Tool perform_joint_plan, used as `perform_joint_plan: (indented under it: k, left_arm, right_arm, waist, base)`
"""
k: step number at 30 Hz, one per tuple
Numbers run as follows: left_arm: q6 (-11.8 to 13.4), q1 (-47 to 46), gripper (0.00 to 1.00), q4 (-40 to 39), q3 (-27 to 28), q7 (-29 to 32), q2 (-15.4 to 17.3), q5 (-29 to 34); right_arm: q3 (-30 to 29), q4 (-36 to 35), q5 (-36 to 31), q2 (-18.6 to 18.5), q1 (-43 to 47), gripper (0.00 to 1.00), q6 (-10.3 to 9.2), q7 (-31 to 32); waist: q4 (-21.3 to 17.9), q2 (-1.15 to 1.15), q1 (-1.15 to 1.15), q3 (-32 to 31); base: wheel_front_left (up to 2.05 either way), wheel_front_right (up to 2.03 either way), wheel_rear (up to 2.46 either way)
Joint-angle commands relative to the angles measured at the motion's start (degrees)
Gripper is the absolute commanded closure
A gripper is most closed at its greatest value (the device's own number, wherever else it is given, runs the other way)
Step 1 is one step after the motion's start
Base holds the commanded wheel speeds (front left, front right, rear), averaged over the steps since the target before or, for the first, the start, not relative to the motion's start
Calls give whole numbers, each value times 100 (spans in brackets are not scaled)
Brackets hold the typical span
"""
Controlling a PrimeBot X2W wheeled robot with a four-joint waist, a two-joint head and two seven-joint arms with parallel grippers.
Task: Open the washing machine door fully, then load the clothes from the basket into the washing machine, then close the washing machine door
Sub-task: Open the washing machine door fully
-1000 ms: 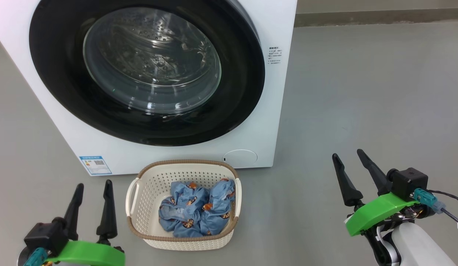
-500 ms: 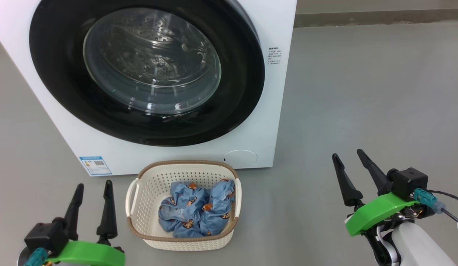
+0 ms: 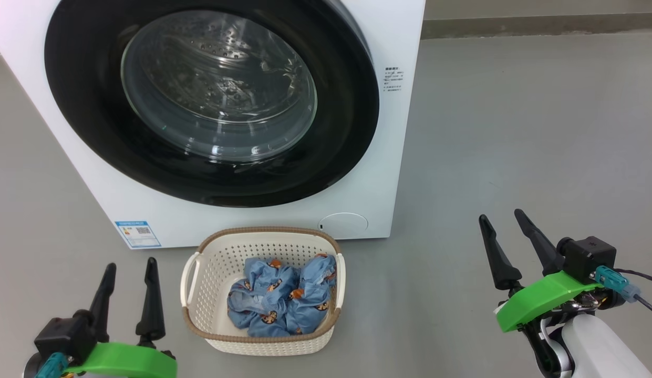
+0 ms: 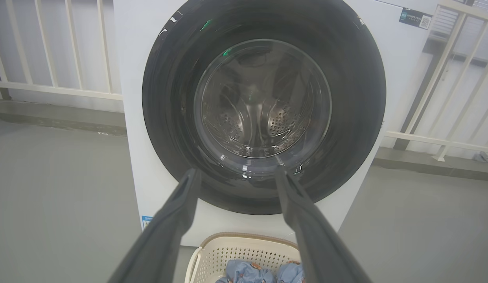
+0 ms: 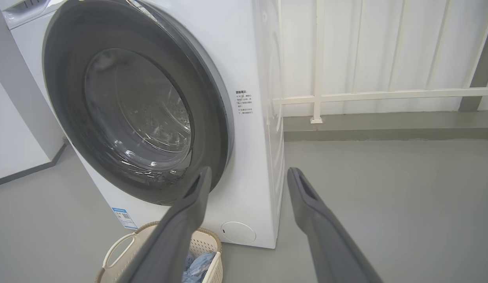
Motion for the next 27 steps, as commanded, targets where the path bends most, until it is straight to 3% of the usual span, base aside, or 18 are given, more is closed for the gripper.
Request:
perform_joint_plan:
  k: [1, 23, 25, 26, 27]
  left_arm:
    - [37, -273, 0, -100, 209, -37, 95, 43]
    - [-37, -274, 0, -153, 200, -37, 57, 85]
    - [-49, -295, 0, -193, 207, -37, 55, 82]
    - [-55, -306, 0, -213, 208, -37, 52, 84]
    - [-62, -318, 0, -232, 208, -37, 49, 88]
  right_arm:
    - [80, -149, 41, -12, -195, 0, 32, -71]
    - [76, -35, 242, -238, -664, 0, 32, -71]
    - [43, -71, 296, -262, -752, 29, 32, -71]
    - [26, -83, 326, -282, -801, 52, 32, -71]
    - [4, -95, 373, -300, -850, 65, 32, -71]
  waist:
    - [9, 0, 0, 1]
    - [177, 0, 0, 199]
    - [209, 0, 0, 278]
    - [228, 0, 0, 320]
    - [248, 0, 0, 362]
  base:
    - [0, 0, 0]
    - [0, 0, 0]
    - [0, 0, 0]
    - [0, 0, 0]
    - [0, 0, 0]
